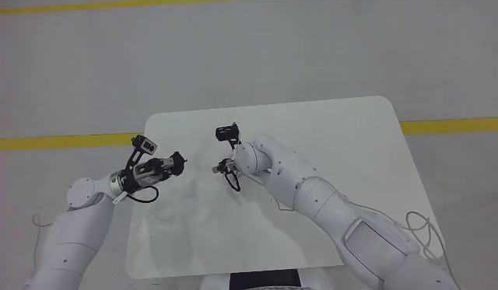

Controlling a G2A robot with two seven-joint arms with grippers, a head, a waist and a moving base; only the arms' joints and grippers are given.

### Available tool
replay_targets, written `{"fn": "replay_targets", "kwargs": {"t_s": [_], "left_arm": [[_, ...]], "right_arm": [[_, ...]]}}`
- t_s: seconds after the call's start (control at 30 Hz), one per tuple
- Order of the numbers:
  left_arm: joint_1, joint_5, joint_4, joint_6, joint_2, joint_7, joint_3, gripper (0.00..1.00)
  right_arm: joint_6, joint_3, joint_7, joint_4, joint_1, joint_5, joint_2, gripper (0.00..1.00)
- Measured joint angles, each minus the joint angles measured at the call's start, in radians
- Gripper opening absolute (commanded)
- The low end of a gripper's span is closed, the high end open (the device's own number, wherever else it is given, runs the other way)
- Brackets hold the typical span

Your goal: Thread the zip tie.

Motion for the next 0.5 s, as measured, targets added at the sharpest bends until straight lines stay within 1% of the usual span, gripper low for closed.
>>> {"fn": "replay_targets", "kwargs": {"t_s": [0.07, 0.13, 0.17, 0.2, 0.23, 0.27, 0.33, 0.37, 0.4, 0.5], "left_arm": [[0.000, 0.000, 0.000, 0.000, 0.000, 0.000, 0.000, 0.00], [0.000, 0.000, 0.000, 0.000, 0.000, 0.000, 0.000, 0.00], [0.000, 0.000, 0.000, 0.000, 0.000, 0.000, 0.000, 0.00], [0.000, 0.000, 0.000, 0.000, 0.000, 0.000, 0.000, 0.00], [0.000, 0.000, 0.000, 0.000, 0.000, 0.000, 0.000, 0.00], [0.000, 0.000, 0.000, 0.000, 0.000, 0.000, 0.000, 0.00], [0.000, 0.000, 0.000, 0.000, 0.000, 0.000, 0.000, 0.00], [0.000, 0.000, 0.000, 0.000, 0.000, 0.000, 0.000, 0.00], [0.000, 0.000, 0.000, 0.000, 0.000, 0.000, 0.000, 0.00], [0.000, 0.000, 0.000, 0.000, 0.000, 0.000, 0.000, 0.00]], "right_arm": [[0.000, 0.018, 0.004, 0.007, -0.003, -0.021, -0.006, 0.99], [0.000, 0.038, 0.009, 0.003, -0.010, -0.042, -0.013, 0.82], [0.000, 0.046, 0.011, -0.001, -0.014, -0.052, -0.016, 0.75], [0.000, 0.057, 0.015, -0.006, -0.020, -0.066, -0.019, 0.62], [0.000, 0.065, 0.017, -0.010, -0.024, -0.079, -0.021, 0.54], [0.000, 0.073, 0.020, -0.015, -0.029, -0.090, -0.023, 0.49], [0.000, 0.092, 0.027, -0.026, -0.042, -0.118, -0.027, 0.47], [0.000, 0.100, 0.031, -0.029, -0.047, -0.130, -0.029, 0.44], [0.000, 0.110, 0.036, -0.033, -0.053, -0.148, -0.032, 0.44], [0.000, 0.137, 0.049, -0.040, -0.069, -0.193, -0.040, 0.40]]}}
